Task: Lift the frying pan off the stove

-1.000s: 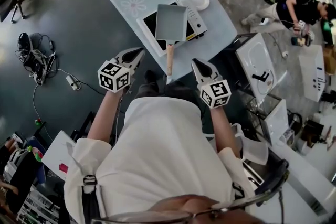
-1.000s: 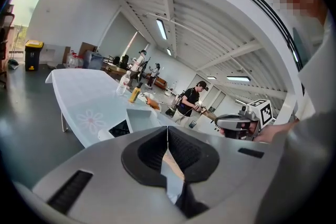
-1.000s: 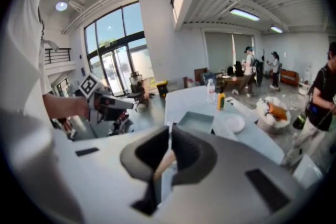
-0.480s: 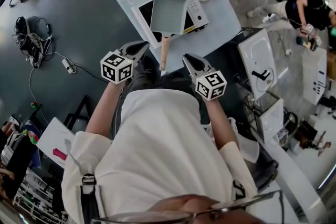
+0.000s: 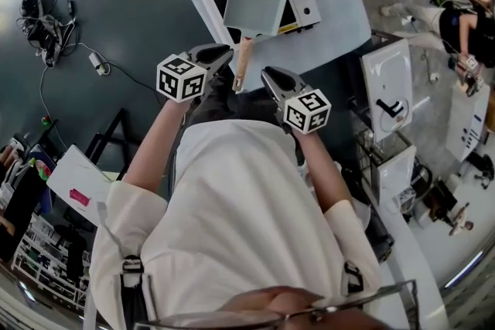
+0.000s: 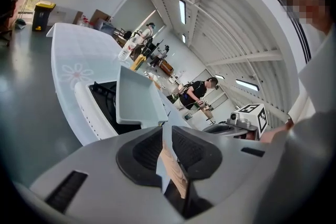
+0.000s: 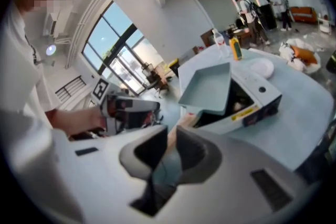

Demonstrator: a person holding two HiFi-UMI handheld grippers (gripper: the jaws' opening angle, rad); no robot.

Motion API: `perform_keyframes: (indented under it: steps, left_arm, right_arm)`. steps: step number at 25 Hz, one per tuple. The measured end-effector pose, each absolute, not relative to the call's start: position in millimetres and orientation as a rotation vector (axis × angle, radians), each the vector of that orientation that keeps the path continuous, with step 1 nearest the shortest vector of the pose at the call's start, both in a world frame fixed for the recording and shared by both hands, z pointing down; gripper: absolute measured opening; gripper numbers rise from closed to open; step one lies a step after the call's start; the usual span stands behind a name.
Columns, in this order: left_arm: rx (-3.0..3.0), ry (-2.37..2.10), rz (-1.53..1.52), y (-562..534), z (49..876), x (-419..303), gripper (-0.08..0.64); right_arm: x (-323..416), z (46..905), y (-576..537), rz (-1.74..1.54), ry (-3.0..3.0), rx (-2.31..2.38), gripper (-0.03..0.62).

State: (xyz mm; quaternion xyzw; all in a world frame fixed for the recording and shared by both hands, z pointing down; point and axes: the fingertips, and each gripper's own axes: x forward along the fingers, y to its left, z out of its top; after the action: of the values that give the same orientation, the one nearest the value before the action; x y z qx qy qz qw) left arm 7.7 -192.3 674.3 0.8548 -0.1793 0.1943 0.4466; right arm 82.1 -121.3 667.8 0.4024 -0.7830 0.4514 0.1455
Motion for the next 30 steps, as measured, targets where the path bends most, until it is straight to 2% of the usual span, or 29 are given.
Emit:
perform_keyframes:
  steps: [10, 16, 30]
  left_arm:
    - [1.976, -0.393, 0.536, -179.8, 718.8, 18.1, 0.152]
    - [1.887, -0.325, 0.540, -171.6, 734.7, 28.0, 0.227]
    - [1.772, -0.185, 0.563, -161.6, 755.2, 53.5, 0.275]
  right_arm:
    - [59.6, 705.2, -116.5, 1.492, -2.235, 1.013, 0.138]
    - [47.4, 721.0, -117.4, 1.617, -2.217, 0.951, 0.194]
    - [20.0, 737.7, -120.1, 1.706, -2.230, 0.731, 0.230]
